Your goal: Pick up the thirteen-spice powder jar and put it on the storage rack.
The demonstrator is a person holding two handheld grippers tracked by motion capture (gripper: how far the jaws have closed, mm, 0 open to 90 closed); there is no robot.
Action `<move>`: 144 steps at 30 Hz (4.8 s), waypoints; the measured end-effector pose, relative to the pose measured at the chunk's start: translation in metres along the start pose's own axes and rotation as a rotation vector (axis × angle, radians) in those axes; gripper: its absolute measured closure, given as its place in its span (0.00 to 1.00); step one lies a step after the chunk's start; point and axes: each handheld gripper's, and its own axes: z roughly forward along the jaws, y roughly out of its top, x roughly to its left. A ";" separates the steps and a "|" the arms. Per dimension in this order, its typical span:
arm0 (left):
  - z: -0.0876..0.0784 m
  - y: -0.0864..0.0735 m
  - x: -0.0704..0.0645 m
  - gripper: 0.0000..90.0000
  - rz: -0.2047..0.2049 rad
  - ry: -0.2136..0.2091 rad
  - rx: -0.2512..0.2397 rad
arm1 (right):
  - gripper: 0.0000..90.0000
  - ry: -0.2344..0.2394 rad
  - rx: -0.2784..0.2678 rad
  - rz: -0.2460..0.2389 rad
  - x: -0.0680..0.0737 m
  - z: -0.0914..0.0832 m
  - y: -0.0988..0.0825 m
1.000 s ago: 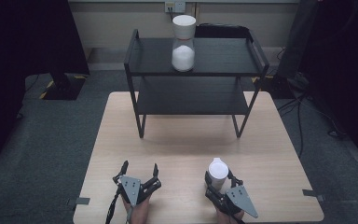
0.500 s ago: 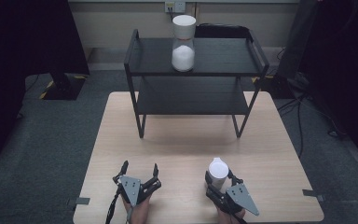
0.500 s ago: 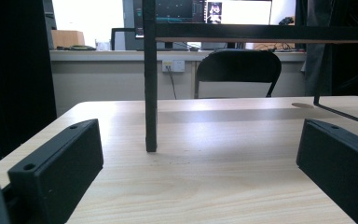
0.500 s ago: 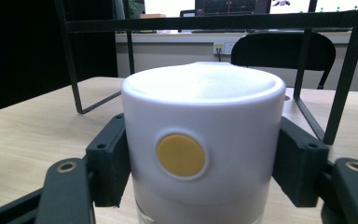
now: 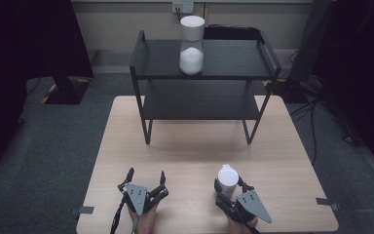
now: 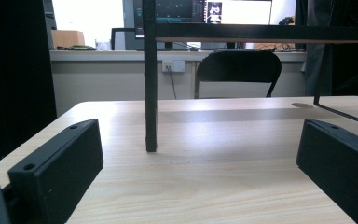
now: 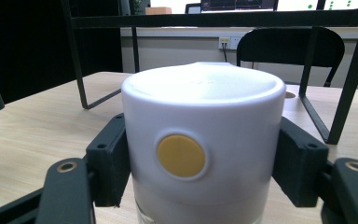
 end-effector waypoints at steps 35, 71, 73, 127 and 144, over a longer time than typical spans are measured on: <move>0.000 0.000 0.000 0.00 0.000 0.000 0.000 | 0.33 0.157 -0.013 -0.026 -0.038 -0.004 0.036; 0.000 0.000 0.000 0.00 0.000 0.000 0.000 | 0.33 0.351 -0.040 -0.045 -0.100 0.036 0.143; 0.000 0.000 0.000 0.00 0.000 0.000 0.000 | 0.33 0.357 -0.045 -0.045 -0.103 0.038 0.150; 0.000 0.000 0.000 0.00 0.001 -0.001 0.001 | 0.33 -0.054 -0.109 -0.017 -0.043 0.177 0.322; 0.000 0.000 0.000 0.00 0.001 0.000 0.001 | 0.33 -0.049 -0.118 -0.021 -0.036 0.199 0.316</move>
